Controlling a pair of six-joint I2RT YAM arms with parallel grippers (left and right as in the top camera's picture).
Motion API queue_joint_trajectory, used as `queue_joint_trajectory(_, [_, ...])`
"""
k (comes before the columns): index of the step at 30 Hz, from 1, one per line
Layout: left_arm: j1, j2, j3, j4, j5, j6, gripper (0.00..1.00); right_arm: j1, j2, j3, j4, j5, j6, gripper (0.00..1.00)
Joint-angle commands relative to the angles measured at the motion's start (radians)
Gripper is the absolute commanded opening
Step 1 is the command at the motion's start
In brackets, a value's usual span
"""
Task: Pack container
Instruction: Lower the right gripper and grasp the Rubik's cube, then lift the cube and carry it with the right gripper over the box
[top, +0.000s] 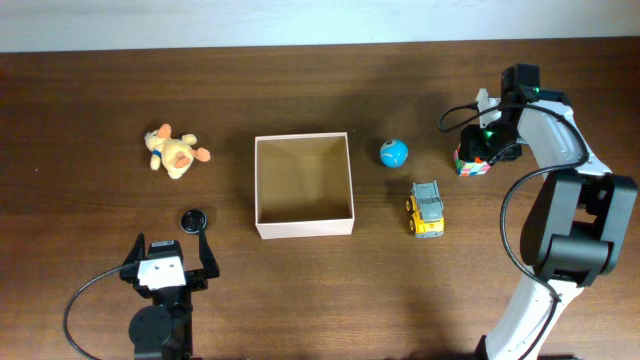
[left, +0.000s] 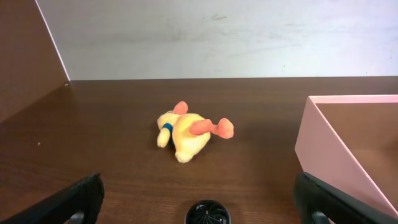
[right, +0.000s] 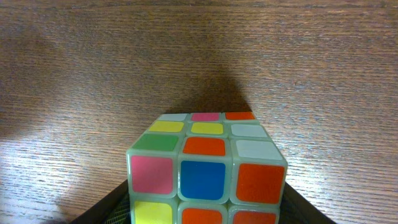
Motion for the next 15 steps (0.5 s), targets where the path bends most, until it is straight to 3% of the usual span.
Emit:
queue_joint_trajectory(1, [0.001, -0.005, -0.005, 0.0, 0.01, -0.006, 0.99, 0.009, 0.014, 0.004, -0.008, -0.006, 0.008, 0.55])
queue_joint_trajectory(15, [0.001, -0.005, -0.005, 0.0, 0.01, -0.006, 0.99, 0.01, 0.014, 0.193, -0.108, -0.006, 0.008, 0.55])
